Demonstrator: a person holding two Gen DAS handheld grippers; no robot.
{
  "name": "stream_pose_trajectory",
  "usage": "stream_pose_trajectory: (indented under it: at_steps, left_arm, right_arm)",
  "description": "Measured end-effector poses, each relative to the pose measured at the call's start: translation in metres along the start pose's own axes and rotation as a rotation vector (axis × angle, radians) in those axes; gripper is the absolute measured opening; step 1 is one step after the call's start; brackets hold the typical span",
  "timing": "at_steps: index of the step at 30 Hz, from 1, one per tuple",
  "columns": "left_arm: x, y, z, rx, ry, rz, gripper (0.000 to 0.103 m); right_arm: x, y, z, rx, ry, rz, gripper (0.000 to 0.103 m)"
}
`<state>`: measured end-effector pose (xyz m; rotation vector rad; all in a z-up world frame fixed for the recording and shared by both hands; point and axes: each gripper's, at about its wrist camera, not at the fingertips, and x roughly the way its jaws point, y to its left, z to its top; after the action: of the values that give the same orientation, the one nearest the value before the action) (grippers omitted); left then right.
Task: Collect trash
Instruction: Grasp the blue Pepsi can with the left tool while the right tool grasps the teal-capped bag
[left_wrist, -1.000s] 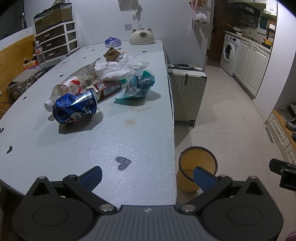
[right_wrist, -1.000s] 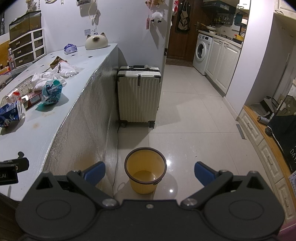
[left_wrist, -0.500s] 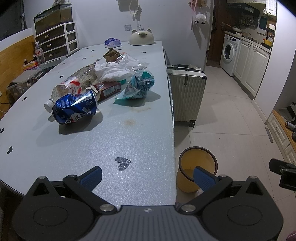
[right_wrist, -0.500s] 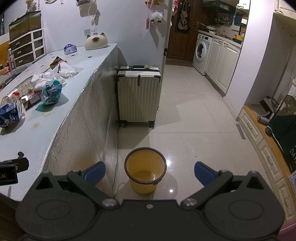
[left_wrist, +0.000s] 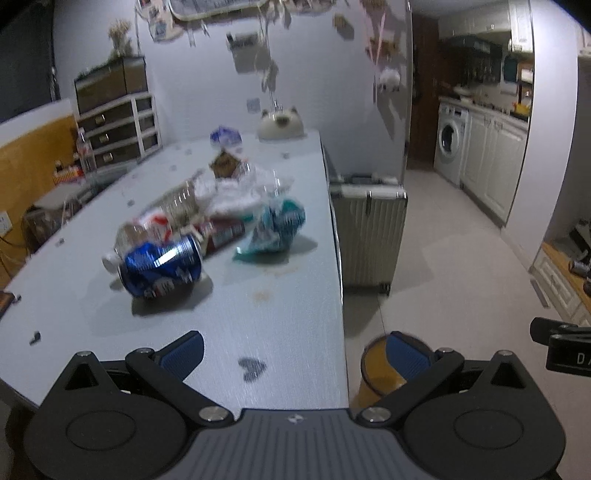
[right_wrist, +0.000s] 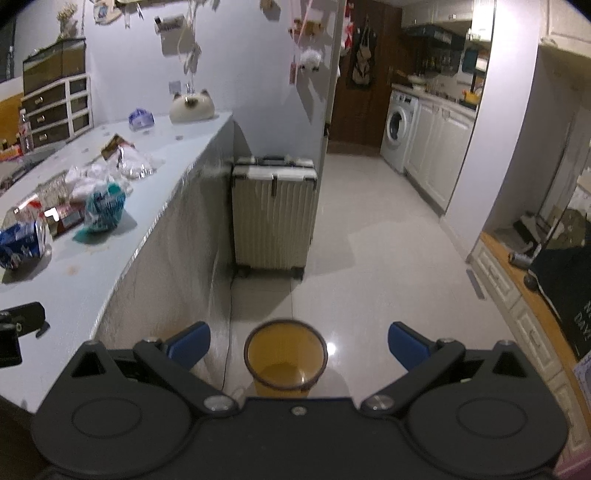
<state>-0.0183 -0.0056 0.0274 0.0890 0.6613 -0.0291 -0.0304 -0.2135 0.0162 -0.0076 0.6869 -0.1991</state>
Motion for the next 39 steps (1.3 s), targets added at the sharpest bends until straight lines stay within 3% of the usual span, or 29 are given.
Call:
stream_pose_trajectory:
  at_steps: [12, 18, 26, 31, 33, 39]
  left_arm:
    - [-0.005, 0.040, 0.022, -0.041, -0.164, 0.095, 0.103]
    - [0.010, 0.077, 0.035, -0.092, -0.190, 0.184, 0.103]
    - [0.029, 0.129, 0.039, -0.175, -0.179, 0.230, 0.103]
    - [0.038, 0.145, 0.033, -0.182, -0.131, 0.248, 0.103]
    - [0.042, 0.152, 0.029, -0.186, -0.109, 0.252, 0.103]
    - [0.060, 0.168, 0.021, -0.230, -0.032, 0.208, 0.103]
  right_arm:
    - [-0.005, 0.029, 0.044, -0.048, -0.218, 0.116, 0.103]
    - [0.010, 0.062, 0.067, -0.074, -0.313, 0.225, 0.103]
    - [0.054, 0.105, 0.093, -0.063, -0.341, 0.329, 0.103]
    - [0.100, 0.141, 0.109, -0.067, -0.286, 0.355, 0.103]
    - [0.119, 0.154, 0.112, -0.068, -0.275, 0.406, 0.103]
    - [0.171, 0.189, 0.119, -0.053, -0.111, 0.490, 0.103]
